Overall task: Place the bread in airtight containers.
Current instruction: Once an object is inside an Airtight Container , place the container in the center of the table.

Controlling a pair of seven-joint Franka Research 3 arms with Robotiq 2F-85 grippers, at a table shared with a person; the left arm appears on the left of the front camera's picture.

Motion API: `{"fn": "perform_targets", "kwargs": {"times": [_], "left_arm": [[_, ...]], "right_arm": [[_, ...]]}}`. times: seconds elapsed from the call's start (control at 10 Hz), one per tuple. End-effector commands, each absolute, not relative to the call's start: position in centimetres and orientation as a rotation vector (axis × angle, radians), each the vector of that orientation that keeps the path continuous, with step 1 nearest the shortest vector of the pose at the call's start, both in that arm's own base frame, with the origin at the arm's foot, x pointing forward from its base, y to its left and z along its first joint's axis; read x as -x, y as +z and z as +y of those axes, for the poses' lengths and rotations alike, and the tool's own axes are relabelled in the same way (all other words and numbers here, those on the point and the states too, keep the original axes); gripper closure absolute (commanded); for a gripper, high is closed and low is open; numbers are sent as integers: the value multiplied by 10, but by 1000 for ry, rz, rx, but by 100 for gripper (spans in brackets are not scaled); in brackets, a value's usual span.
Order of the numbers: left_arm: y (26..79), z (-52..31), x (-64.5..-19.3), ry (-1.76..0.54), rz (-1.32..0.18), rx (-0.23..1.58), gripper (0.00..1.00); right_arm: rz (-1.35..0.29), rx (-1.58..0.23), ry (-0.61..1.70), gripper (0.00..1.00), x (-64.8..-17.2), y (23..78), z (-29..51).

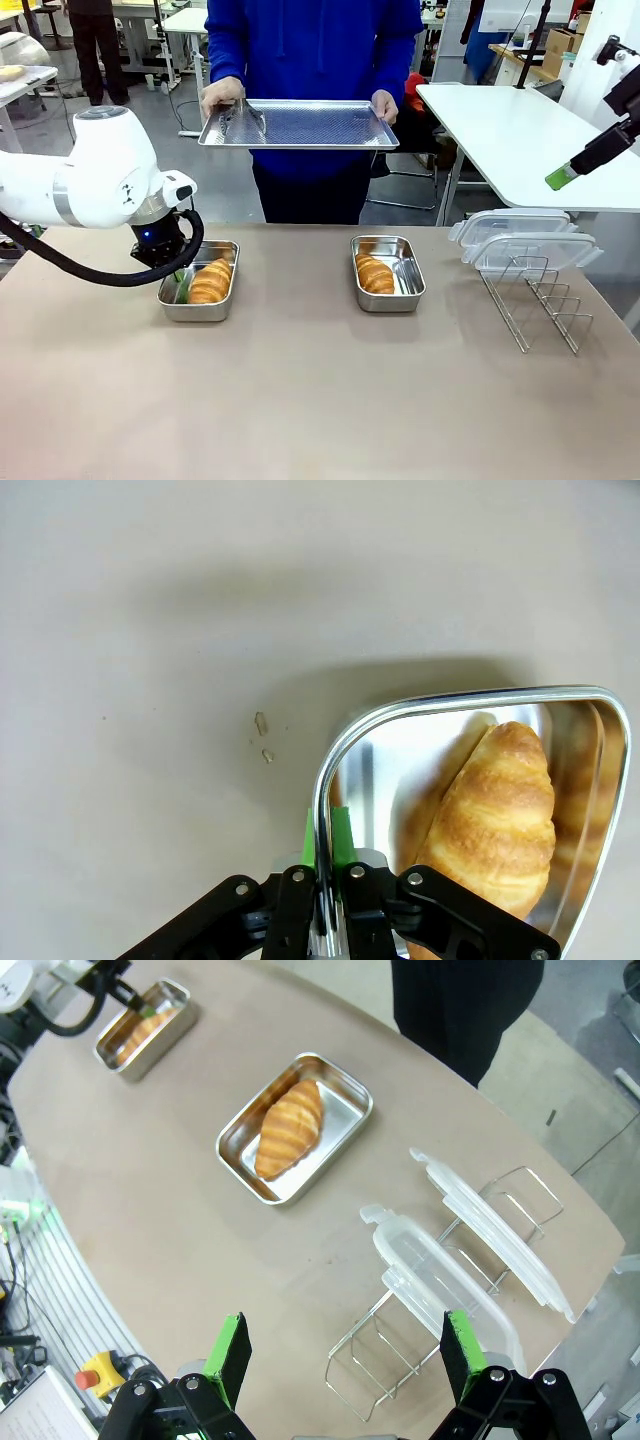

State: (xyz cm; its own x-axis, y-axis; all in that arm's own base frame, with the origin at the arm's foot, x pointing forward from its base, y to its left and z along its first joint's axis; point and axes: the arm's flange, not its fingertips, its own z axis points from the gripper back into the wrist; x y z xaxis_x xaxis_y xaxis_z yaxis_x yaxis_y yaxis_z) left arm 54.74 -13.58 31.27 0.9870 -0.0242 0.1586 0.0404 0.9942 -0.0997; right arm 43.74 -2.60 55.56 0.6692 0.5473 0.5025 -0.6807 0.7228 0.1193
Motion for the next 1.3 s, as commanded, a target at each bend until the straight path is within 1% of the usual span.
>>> {"fn": "perform_targets", "kwargs": {"times": [0.0, 0.1, 0.2, 0.3, 0.5, 0.6, 0.7, 0.8, 1.0, 1.2], "left_arm": [[316, -140, -546, 5, -201, 106, 87], [321, -137, -545, 8, -192, 118, 41], [325, -135, -545, 17, -183, 140, 31], [331, -132, -547, 17, -164, 151, 0], [350, -122, -549, -2, -150, 154, 0], [365, -111, -549, -21, -153, 181, 6], [384, -98, -547, -45, -175, 200, 0], [407, -84, -540, -92, -225, 207, 0], [466, -32, -518, -300, -397, 266, 0], [507, 17, -505, -523, -515, 323, 0]], "right_arm": [[-482, -326, 705, 0, -439, 555, -26], [-482, -326, 705, 0, -439, 555, -26], [-482, -326, 705, 0, -439, 555, -26], [-482, -326, 705, 0, -439, 555, -26], [-482, -326, 705, 0, -439, 555, -26], [-482, -326, 705, 0, -439, 555, -26], [-482, -326, 705, 0, -439, 555, -26], [-482, -326, 705, 0, -439, 555, -26], [-482, -326, 705, 0, -439, 555, -26], [-482, -326, 705, 0, -439, 555, -26]]}}
